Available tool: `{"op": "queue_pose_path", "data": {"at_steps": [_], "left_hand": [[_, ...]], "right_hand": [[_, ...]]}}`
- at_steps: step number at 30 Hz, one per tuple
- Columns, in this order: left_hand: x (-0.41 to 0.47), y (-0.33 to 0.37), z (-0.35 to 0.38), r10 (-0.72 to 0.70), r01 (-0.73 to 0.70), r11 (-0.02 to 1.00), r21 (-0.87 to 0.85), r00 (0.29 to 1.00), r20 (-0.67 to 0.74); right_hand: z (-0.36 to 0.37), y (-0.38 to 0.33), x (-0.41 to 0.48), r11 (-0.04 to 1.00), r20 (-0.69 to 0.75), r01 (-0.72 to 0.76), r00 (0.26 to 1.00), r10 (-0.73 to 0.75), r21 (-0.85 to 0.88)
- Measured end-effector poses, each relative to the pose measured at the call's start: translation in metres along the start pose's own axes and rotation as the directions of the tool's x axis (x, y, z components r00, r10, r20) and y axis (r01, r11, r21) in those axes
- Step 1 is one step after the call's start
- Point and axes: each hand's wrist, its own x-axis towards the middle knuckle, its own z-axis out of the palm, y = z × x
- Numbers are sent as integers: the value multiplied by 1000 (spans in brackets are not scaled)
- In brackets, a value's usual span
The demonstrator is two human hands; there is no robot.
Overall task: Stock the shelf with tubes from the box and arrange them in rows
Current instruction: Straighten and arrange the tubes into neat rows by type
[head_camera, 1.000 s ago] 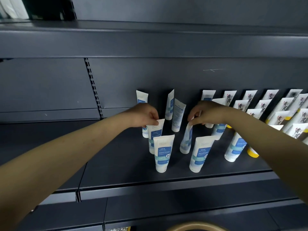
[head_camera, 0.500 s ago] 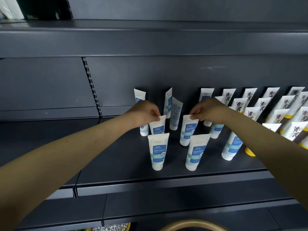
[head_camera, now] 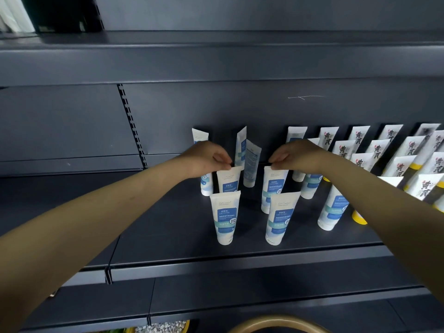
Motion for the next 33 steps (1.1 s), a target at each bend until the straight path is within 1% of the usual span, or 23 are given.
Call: {"op": "queue_pose_path", "data": {"at_steps": [2,5,6,8,11,13,17,20,23,25,30,33], "left_hand": [[2,-5,-13,16,-19,999,-36,998,-65],[7,-14,-30,32,-38,998,-45,991,-128],[10,-17,-34,31,-34,999,-26,992,-122],[17,-24,-40,11,-6,997,71,998,-69],[26,-38,-43,-25,18,976,215,999,32],[31,-45,-43,-4,-11,964,264,998,56],[42,-54,-40,90,-89,946,311,996,11],[49,-55,-36,107,-89,935,342,994,-37],[54,-54,-31,87,-51,946,321,991,-97],[56,-55,-28,68,-29,957,287,990,-127],[59,-60,-24,29,4,974,224,989,-146],[61,-62,-20,9,22,979,204,989,-151]], "right_hand": [[-4,-3,7,995,-28,24,999,-22,95],[-9,-11,23,993,-76,69,995,-62,98],[-10,-13,29,992,-92,86,993,-78,91],[-11,-18,40,992,-94,116,989,-111,54],[-10,-18,55,993,-20,108,994,-109,-42],[-5,-17,61,991,15,90,996,-89,-99],[1,-17,69,991,0,72,997,-72,-117],[1,-20,74,990,-9,49,999,-51,-130],[2,-21,80,993,-19,5,1000,-7,-114],[0,-20,83,995,-8,1,1000,-2,-96],[-6,-14,88,987,44,62,997,-57,-146],[-7,-8,92,984,16,91,996,-90,-151]]}}
